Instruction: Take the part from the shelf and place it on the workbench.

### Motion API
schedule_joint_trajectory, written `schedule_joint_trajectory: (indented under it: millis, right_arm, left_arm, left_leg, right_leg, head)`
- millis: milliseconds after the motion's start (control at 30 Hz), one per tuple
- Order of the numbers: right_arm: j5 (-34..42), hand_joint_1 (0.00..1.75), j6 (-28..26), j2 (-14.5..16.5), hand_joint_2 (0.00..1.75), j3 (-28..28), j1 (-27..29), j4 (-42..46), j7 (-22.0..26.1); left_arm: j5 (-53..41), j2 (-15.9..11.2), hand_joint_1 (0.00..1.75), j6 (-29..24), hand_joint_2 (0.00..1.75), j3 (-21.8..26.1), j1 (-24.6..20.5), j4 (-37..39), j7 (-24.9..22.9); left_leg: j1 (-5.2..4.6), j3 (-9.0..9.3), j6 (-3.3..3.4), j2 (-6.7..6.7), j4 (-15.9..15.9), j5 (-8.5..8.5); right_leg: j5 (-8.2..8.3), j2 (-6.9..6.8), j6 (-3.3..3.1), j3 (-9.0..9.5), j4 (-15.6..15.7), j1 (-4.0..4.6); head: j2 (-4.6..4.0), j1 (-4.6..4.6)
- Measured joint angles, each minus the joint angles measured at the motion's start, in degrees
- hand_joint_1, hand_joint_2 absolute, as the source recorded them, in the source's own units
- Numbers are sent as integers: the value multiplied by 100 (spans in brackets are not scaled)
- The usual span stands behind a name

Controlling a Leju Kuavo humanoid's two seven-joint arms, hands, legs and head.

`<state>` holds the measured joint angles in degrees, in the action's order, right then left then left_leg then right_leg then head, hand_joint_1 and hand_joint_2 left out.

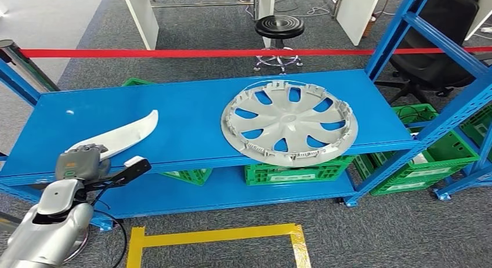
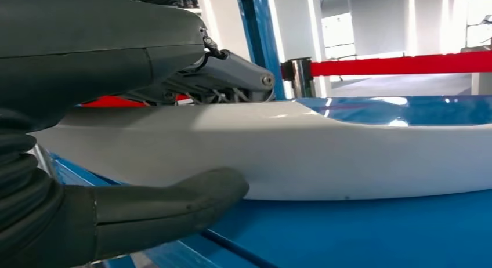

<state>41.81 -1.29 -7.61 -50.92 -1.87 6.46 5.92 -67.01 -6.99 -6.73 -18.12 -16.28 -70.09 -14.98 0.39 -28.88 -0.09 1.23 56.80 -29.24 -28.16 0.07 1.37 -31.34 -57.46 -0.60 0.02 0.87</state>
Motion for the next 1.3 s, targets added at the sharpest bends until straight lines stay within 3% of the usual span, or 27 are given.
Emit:
schedule_joint_trajectory:
  millis: [433, 867, 1000, 1233, 1300]
  right_arm:
    - [-21, 0, -1, 1, 175, -91, -32, 42, -27]
    - [-20, 0, 6, 0, 175, -181, -56, 51, 4]
    - [8, 0, 1, 0, 175, -182, -42, 51, 44]
    - [55, 0, 0, 0, 175, -182, 23, 51, 165]
    - [58, 0, 0, 1, 175, -182, 50, 51, 187]
  left_arm:
    - [-248, 8, 175, 271, 175, -34, -322, 504, -76]
    - [179, -16, 175, 99, 175, -110, -359, 620, 511]
    - [615, -15, 175, -297, 175, -109, -141, 329, 886]
    - [2796, 17, 175, -420, 175, 98, 729, -1012, 2118]
    - [3076, 20, 175, -479, 175, 160, 981, -1423, 2310]
  left_leg:
    - [0, 4, 0, 0, 0, 0]
    - [-1, 6, 3, -1, 1, 5]
    - [-3, 4, 3, -1, 3, 4]
    - [-3, -3, 9, 2, 6, -9]
    - [-17, 0, 69, 0, -5, 20]
  right_leg:
    - [1, 1, 0, 4, 0, 0]
    - [2, -10, 1, 12, -1, 0]
    - [2, -5, 1, 10, -1, -1]
    - [2, 4, 3, 0, 4, -6]
    - [49, -2, 55, 19, 63, -27]
  head:
    - [0, 0]
    - [0, 0]
    - [0, 0]
    - [0, 0]
    - [0, -5]
